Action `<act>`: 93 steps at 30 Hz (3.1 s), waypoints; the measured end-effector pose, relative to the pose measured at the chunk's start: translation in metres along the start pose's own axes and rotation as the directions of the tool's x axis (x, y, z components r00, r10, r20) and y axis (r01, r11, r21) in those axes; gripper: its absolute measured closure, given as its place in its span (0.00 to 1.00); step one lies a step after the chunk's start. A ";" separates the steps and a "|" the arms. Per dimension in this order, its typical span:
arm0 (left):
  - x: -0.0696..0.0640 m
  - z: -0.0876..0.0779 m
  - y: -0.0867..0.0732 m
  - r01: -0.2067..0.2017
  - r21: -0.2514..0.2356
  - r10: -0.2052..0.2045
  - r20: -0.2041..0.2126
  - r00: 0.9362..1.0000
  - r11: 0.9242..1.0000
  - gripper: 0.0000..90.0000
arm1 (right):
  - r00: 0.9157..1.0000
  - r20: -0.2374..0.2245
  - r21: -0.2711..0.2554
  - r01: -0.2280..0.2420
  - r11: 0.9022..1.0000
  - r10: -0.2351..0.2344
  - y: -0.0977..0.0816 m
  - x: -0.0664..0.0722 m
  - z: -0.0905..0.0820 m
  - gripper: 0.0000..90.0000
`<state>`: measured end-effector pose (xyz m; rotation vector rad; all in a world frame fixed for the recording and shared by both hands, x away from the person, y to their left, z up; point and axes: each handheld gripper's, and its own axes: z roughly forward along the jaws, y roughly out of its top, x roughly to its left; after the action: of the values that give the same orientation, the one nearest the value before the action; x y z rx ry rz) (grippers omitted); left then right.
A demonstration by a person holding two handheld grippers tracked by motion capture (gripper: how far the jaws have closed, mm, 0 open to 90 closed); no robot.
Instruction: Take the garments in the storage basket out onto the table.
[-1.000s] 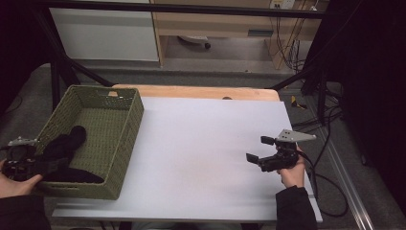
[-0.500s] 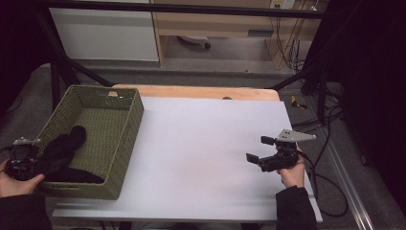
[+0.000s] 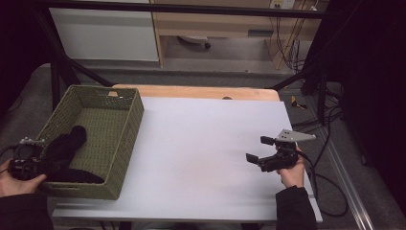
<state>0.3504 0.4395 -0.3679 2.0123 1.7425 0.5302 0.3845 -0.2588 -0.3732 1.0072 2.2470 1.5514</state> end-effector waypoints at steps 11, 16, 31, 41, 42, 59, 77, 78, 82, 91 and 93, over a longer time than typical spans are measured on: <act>-0.002 0.008 0.001 0.046 0.077 -0.042 -0.049 0.998 0.996 0.35 | 1.000 0.002 0.000 -0.001 1.000 0.001 0.000 0.000 0.000 0.01; 0.002 0.012 0.001 0.097 0.123 -0.091 -0.054 0.994 0.988 0.45 | 1.000 0.001 -0.003 -0.002 1.000 0.002 0.000 0.000 0.000 0.01; 0.003 0.008 0.002 0.153 0.126 -0.142 -0.090 0.986 0.980 0.79 | 1.000 0.003 -0.005 -0.004 1.000 0.004 0.000 0.000 -0.001 0.01; -0.006 -0.011 0.008 0.118 0.031 -0.116 -0.064 0.991 0.992 0.80 | 1.000 0.003 -0.008 -0.005 1.000 0.005 0.000 0.000 -0.002 0.01; -0.005 -0.014 0.008 0.113 0.018 -0.112 -0.052 0.992 0.993 0.80 | 1.000 0.004 -0.008 -0.005 1.000 0.005 0.000 0.000 -0.001 0.01; -0.013 -0.041 0.014 0.085 -0.096 -0.087 -0.013 0.996 0.992 0.81 | 1.000 0.002 -0.005 -0.003 1.000 0.003 0.000 0.000 -0.001 0.01; -0.024 -0.065 0.021 0.042 -0.190 -0.036 0.032 0.999 0.981 0.81 | 1.000 0.001 0.000 -0.006 1.000 0.006 0.000 0.000 0.001 0.01; -0.025 -0.066 0.022 0.036 -0.193 -0.031 0.032 0.999 0.981 0.81 | 1.000 0.001 0.002 -0.006 1.000 0.006 0.000 0.000 0.001 0.01; -0.027 -0.070 0.025 0.025 -0.203 -0.017 0.042 0.999 0.979 0.81 | 1.000 0.002 0.002 -0.005 1.000 0.005 -0.001 0.000 0.001 0.01; -0.032 -0.079 0.036 0.004 -0.238 0.014 0.072 0.997 0.971 0.81 | 1.000 0.002 0.002 -0.007 1.000 0.007 -0.001 0.000 0.001 0.01; -0.033 -0.079 0.037 -0.001 -0.240 0.020 0.074 0.997 0.971 0.81 | 1.000 0.002 -0.001 -0.009 1.000 0.009 0.000 0.000 0.001 0.01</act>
<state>0.3336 0.4077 -0.2814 1.8492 1.5438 0.6277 0.3849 -0.2586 -0.3739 1.0193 2.2437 1.5539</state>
